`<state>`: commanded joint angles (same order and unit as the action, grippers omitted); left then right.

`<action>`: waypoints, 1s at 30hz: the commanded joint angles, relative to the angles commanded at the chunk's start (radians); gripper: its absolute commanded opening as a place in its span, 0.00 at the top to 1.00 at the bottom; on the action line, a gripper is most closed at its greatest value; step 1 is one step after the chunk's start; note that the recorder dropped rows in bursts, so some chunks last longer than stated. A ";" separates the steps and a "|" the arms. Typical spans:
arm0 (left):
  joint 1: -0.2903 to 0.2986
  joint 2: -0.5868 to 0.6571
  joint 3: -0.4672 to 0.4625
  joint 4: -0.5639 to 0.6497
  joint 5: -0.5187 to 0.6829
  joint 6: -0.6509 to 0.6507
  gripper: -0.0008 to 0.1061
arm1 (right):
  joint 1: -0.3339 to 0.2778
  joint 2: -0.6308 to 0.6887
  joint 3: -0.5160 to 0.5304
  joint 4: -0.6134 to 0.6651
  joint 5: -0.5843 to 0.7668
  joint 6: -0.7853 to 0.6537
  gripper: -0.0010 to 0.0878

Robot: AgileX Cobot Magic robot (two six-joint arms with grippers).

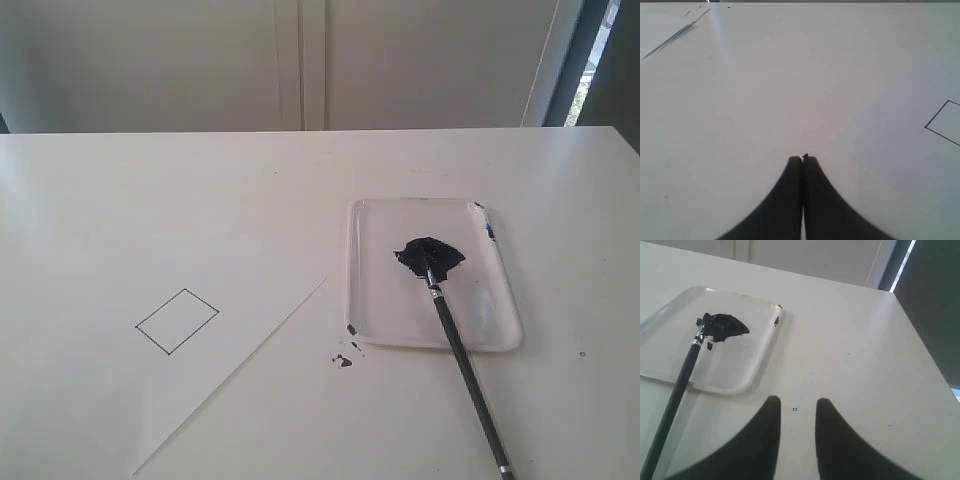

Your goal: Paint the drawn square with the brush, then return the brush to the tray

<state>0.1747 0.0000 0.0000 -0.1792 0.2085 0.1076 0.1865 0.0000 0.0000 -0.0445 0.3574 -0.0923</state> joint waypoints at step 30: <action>0.000 0.000 0.000 -0.156 -0.137 0.026 0.99 | 0.000 0.000 0.000 0.052 -0.303 0.121 0.72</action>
<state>0.1747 0.0000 0.0000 -0.3352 0.0716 0.1341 0.1865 0.0000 0.0000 0.0072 0.0540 0.0292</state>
